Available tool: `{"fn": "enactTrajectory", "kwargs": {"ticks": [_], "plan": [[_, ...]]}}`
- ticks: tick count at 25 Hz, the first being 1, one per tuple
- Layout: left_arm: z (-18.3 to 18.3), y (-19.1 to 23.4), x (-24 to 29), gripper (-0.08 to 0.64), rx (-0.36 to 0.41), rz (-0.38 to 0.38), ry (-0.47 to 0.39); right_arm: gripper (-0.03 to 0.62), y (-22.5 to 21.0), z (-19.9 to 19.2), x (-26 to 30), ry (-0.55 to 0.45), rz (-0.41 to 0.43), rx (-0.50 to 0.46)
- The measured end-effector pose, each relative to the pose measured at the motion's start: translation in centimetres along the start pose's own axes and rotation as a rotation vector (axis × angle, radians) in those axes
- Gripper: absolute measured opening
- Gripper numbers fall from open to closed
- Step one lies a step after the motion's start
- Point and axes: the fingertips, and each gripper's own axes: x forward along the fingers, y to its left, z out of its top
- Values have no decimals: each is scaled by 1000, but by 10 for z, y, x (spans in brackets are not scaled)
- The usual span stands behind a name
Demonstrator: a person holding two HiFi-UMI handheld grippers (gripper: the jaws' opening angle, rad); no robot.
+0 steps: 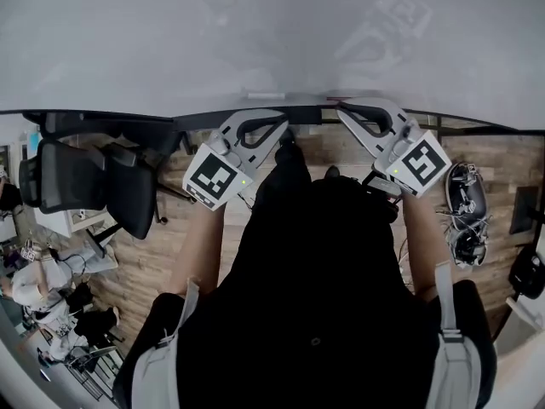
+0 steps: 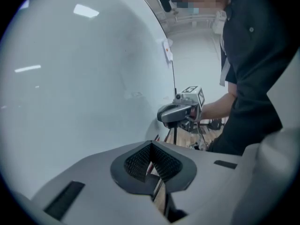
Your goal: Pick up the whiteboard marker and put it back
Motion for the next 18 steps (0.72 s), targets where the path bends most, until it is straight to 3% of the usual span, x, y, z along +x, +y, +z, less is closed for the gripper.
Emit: {"fn": "enactTrajectory", "kwargs": {"ticks": [5, 7, 13, 18], "plan": [[29, -6, -23, 12, -160, 5, -162, 21, 16, 15, -3, 1, 73, -15], [36, -12, -28, 12, -182, 0, -203, 21, 24, 25, -7, -24, 112, 16], [41, -35, -32, 12, -265, -30, -288, 21, 47, 36, -15, -57, 183, 38], [35, -46, -26, 12, -304, -41, -280, 20, 55, 20, -27, -55, 186, 77]]}}
